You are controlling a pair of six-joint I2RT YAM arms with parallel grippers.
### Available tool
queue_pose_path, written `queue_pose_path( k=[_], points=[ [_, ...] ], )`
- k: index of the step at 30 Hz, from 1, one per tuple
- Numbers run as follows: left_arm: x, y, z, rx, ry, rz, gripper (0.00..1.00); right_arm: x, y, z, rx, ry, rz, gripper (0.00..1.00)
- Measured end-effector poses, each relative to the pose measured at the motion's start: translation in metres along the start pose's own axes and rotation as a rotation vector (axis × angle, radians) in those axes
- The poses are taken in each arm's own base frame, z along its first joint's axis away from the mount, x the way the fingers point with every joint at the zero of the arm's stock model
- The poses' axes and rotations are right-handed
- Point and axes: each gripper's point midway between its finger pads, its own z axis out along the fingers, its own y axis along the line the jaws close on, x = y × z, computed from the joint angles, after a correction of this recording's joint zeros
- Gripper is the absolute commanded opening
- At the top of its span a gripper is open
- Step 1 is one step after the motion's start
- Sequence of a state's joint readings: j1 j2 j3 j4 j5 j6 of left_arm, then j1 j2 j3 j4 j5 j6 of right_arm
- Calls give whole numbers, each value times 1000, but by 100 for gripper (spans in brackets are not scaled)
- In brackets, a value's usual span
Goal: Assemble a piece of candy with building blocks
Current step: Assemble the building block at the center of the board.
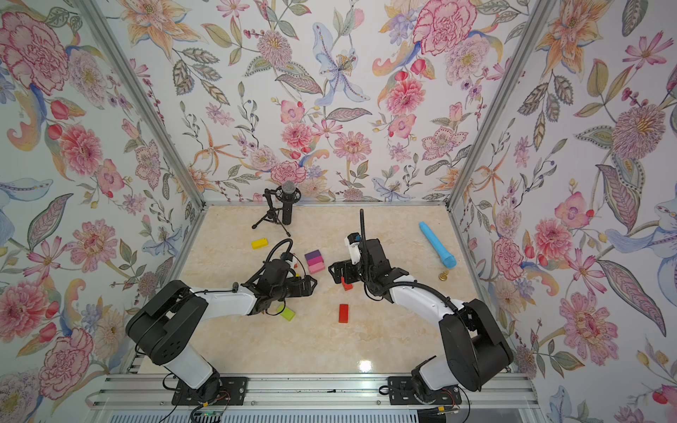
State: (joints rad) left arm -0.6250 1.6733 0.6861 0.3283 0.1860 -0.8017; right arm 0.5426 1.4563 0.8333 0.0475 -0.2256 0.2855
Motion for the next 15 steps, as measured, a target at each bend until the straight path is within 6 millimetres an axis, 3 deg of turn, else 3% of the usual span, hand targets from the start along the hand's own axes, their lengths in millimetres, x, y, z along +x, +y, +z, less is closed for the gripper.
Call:
queue_pose_path(
  k=[15],
  points=[
    [-25,15,12,-44,-54,-20,99,7,-2,4,3,21,5,100]
  ],
)
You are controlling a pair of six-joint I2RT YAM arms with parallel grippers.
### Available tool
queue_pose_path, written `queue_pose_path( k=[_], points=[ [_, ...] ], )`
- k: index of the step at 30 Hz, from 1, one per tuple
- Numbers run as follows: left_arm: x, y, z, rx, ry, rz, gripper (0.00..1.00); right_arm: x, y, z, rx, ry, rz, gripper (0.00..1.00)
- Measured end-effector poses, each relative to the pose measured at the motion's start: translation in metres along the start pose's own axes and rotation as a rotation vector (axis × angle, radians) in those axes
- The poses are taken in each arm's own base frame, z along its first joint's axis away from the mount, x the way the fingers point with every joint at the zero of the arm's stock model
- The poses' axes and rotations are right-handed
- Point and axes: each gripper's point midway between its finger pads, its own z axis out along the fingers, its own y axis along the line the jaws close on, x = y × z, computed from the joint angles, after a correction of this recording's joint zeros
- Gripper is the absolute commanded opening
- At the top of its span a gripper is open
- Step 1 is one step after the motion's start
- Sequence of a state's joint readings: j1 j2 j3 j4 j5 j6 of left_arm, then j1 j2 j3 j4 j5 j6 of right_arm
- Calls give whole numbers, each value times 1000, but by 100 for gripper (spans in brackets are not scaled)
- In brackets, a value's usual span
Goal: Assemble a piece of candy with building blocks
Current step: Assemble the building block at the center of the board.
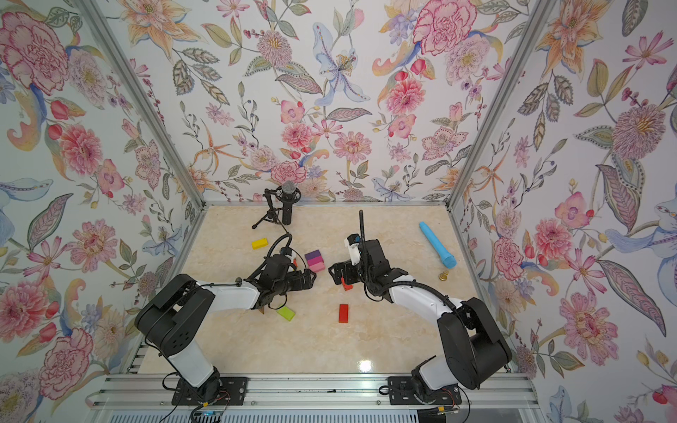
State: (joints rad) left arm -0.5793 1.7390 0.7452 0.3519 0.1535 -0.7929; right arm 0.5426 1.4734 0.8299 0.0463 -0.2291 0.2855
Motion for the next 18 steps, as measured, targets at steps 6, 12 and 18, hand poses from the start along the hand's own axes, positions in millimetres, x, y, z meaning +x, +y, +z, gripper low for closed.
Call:
queue_pose_path(
  k=[6,12,18],
  points=[
    [-9,9,3,-19,-9,4,99,7,-3,6,3,25,6,100],
    [-9,11,1,-25,8,17,99,4,-2,10,-3,29,7,100],
    [-19,6,-28,-11,-6,9,99,0,1,10,-12,23,5,100]
  ],
)
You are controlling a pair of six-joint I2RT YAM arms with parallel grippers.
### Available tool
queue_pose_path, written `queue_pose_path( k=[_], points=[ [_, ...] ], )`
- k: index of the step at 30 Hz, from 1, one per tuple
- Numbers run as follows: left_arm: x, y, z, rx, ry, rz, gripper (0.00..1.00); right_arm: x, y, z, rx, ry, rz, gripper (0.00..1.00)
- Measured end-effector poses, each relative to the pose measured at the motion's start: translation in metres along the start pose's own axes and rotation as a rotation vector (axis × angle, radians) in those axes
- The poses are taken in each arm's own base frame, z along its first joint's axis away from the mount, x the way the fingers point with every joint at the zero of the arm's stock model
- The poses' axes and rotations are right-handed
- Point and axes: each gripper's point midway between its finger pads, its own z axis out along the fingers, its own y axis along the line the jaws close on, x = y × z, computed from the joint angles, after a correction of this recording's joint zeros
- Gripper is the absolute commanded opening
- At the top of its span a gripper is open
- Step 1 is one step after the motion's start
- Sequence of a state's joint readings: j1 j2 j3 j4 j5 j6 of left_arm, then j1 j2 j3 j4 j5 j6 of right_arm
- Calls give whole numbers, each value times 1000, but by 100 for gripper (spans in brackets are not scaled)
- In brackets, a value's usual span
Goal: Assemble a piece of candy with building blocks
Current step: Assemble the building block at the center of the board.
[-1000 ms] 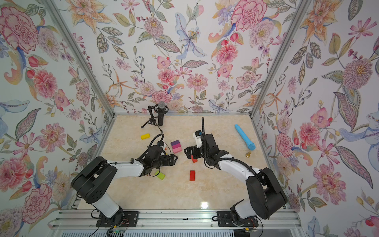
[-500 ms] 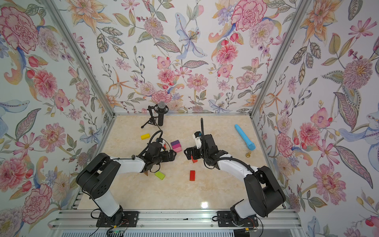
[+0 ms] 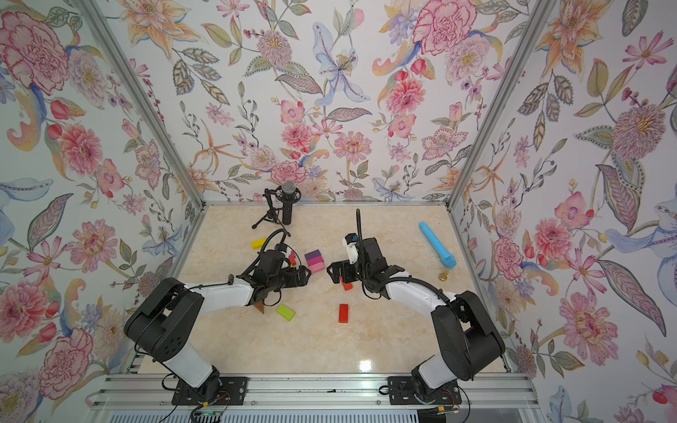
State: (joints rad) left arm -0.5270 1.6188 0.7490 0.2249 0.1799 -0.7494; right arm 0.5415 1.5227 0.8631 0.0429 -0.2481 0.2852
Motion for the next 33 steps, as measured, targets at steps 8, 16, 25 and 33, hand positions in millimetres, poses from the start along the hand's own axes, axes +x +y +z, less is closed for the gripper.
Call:
queue_pose_path(
  k=[8,16,25,33],
  points=[
    [-56,35,-41,-27,-180,-106,99,-1,0,7,-7,8,3,100],
    [-78,50,-22,-11,-297,-174,99,-22,10,6,-53,-35,-2,100],
    [-88,72,26,-73,-256,-134,99,-24,7,5,-59,-40,8,100],
    [-131,63,37,-152,-198,16,99,-21,-2,5,-51,-45,21,100]
  ],
)
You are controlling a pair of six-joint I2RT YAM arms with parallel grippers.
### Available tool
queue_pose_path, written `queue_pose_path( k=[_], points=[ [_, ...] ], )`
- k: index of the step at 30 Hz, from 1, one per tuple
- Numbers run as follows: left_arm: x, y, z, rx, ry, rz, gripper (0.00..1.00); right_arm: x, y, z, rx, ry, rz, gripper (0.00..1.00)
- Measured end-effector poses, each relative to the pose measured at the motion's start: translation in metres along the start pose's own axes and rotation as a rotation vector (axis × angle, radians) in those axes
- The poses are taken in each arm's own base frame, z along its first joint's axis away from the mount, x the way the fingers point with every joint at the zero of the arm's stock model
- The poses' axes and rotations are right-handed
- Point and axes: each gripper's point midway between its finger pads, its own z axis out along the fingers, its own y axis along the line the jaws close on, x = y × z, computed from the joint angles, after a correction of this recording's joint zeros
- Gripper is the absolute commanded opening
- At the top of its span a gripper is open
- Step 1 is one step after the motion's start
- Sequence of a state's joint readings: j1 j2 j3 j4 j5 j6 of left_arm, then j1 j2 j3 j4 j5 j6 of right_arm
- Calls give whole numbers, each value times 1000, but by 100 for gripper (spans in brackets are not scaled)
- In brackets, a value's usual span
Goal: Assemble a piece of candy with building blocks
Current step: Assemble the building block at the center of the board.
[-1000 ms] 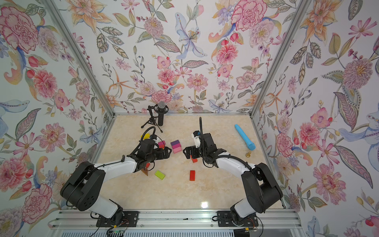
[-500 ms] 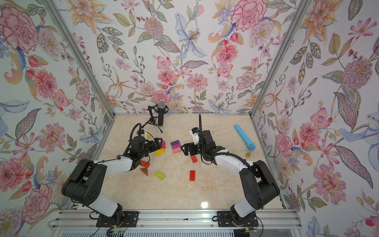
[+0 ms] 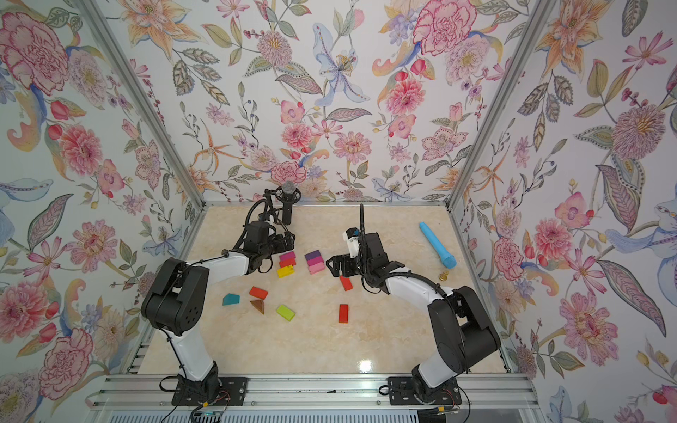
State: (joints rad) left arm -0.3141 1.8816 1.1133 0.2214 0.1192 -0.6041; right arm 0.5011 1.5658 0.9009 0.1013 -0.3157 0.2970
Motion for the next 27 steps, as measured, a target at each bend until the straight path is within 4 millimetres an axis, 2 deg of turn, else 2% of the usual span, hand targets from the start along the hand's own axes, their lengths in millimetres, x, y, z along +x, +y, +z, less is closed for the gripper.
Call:
queue_pose_path(
  k=[8,14,18,23,27],
  points=[
    [15,1,26,-48,159,99,99,0,-3,0,-18,-10,12,100],
    [18,-15,40,-29,215,169,99,6,-10,1,-20,-3,25,100],
    [27,-22,49,-9,255,198,99,10,-16,1,-9,4,36,100],
    [44,-21,53,2,314,215,99,10,-20,0,-3,2,41,100],
    [51,-25,54,26,334,218,99,9,-22,0,1,0,44,100]
  ],
)
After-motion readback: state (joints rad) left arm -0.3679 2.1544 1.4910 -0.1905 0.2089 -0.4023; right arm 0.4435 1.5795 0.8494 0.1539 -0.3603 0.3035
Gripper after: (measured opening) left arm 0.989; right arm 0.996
